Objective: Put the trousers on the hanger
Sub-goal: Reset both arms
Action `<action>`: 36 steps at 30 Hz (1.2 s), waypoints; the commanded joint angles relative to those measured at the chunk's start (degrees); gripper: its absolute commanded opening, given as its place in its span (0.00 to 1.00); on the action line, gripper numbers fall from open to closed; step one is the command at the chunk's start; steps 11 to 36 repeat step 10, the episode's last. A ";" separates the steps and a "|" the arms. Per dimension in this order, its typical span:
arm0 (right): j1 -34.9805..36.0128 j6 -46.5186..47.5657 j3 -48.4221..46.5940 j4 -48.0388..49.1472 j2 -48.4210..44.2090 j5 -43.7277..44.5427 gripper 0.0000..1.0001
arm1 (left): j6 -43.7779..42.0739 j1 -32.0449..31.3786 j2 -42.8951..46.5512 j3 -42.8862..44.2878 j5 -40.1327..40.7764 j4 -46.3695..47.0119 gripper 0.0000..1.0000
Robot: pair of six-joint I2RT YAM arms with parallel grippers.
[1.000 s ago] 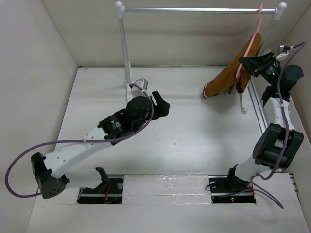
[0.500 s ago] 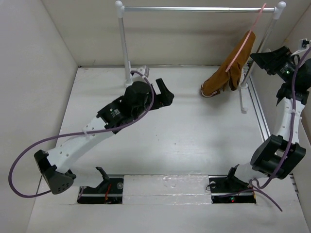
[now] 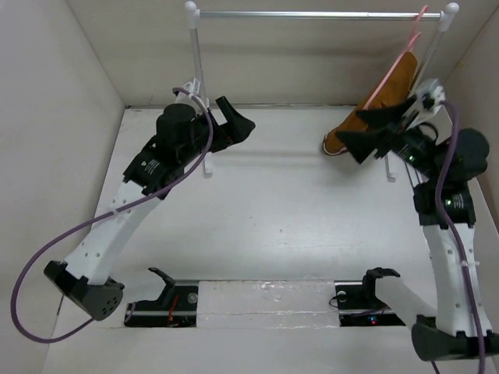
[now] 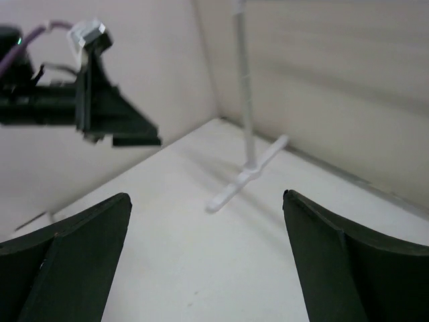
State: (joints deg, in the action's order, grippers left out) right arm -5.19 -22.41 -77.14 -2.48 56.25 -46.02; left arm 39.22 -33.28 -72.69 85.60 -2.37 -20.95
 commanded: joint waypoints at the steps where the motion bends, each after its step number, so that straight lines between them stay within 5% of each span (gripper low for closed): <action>1: 12.60 10.53 7.61 -6.29 -5.34 7.33 1.00 | -1.34 0.41 7.02 -3.84 1.31 2.67 0.94; 8: 30.64 17.76 23.77 -25.08 -17.63 25.50 1.00 | 0.15 0.41 20.53 -22.98 3.78 3.54 0.93; 36: 31.46 17.06 24.14 -25.55 -18.36 26.59 1.00 | 1.20 0.41 21.35 -25.46 3.95 3.81 0.95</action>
